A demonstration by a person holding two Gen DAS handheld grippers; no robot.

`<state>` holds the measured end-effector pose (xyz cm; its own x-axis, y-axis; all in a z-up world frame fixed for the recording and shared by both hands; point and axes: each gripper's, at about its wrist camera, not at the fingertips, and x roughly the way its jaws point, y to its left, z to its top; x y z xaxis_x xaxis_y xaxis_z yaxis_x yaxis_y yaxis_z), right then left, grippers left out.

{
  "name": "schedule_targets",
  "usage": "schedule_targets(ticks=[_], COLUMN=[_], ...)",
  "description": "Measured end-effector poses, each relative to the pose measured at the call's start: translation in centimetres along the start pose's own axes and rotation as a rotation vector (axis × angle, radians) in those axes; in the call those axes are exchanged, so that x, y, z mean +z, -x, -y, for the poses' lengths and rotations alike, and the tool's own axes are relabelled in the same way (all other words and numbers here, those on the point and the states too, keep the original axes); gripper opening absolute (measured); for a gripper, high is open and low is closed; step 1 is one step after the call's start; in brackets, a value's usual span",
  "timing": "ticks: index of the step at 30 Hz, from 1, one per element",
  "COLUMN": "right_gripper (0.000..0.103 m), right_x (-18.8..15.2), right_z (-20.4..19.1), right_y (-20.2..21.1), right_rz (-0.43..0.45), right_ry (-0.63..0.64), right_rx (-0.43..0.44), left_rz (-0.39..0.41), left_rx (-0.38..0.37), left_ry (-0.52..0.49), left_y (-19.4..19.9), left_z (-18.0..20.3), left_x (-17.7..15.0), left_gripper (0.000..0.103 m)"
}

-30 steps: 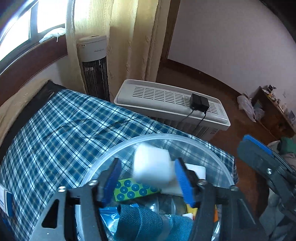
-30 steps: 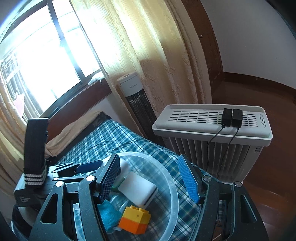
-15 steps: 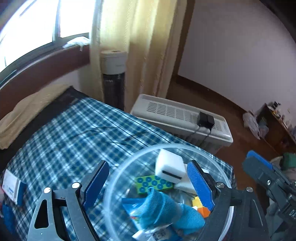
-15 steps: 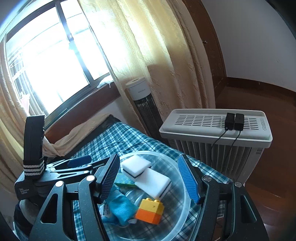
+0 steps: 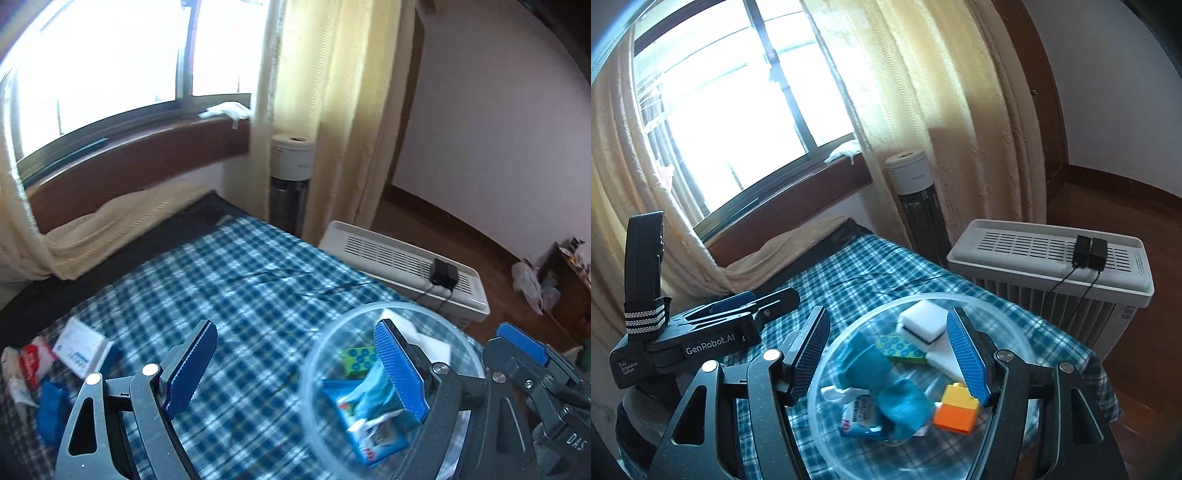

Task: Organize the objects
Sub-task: 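Move both grippers back toward the cotton-swab bag and medicine box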

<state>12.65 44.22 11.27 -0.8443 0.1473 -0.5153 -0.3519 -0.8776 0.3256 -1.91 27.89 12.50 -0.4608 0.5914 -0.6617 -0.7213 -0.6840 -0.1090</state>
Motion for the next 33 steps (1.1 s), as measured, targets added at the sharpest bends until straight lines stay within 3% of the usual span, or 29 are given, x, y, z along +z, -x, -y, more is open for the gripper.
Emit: schedule_targets(ticks=[23,33], right_gripper=[0.067,0.067], right_x=[-3.2,-5.0], right_z=[-11.1,-15.7], right_y=[-4.3,-6.8], right_rz=[-0.124,-0.192], right_ry=[0.136,0.209], right_rx=[0.162,0.223], left_rz=[0.066,0.032], left_rx=[0.270,0.414], left_ry=[0.184,0.342], left_y=[7.4,9.3], left_z=[-12.9,-21.0], left_x=[-5.0,-8.0], left_gripper=[0.093,0.093])
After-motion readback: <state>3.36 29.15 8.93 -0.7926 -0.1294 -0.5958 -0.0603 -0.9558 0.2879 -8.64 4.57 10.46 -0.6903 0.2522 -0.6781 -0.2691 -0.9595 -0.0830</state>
